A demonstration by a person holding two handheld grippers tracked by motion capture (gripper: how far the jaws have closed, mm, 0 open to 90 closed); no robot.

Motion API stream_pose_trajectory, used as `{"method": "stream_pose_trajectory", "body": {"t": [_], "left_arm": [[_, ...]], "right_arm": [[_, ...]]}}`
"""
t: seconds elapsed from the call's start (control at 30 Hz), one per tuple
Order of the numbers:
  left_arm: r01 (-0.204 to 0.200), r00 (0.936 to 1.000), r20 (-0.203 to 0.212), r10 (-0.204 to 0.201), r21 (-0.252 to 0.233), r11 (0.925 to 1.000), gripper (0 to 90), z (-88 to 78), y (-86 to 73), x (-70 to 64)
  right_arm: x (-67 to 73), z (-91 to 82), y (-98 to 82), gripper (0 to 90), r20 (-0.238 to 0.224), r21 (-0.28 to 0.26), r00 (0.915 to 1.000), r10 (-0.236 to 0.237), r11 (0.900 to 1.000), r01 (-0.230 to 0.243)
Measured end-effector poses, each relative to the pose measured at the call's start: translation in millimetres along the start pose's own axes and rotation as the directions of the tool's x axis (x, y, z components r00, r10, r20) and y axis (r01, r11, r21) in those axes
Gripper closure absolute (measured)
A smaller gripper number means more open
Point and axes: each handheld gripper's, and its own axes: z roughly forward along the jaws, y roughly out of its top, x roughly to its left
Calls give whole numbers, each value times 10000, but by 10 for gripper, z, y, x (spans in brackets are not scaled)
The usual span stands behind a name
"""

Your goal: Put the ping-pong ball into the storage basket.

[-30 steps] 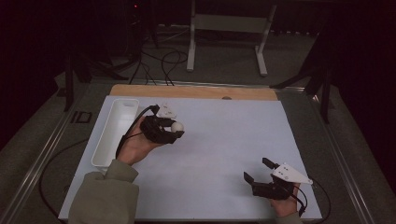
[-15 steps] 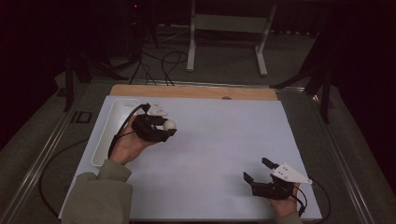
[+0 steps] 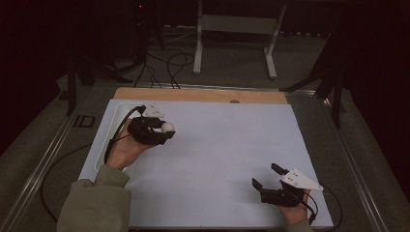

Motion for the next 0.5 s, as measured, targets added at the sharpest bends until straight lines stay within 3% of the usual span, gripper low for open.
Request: {"method": "stream_pose_trajectory", "body": {"t": [0.5], "left_arm": [[312,9990,-311,-313,-38,9995,515,-99,-85,122]], "right_arm": [[3,1,0,85,17,2,10000,-6,10000,6]]}}
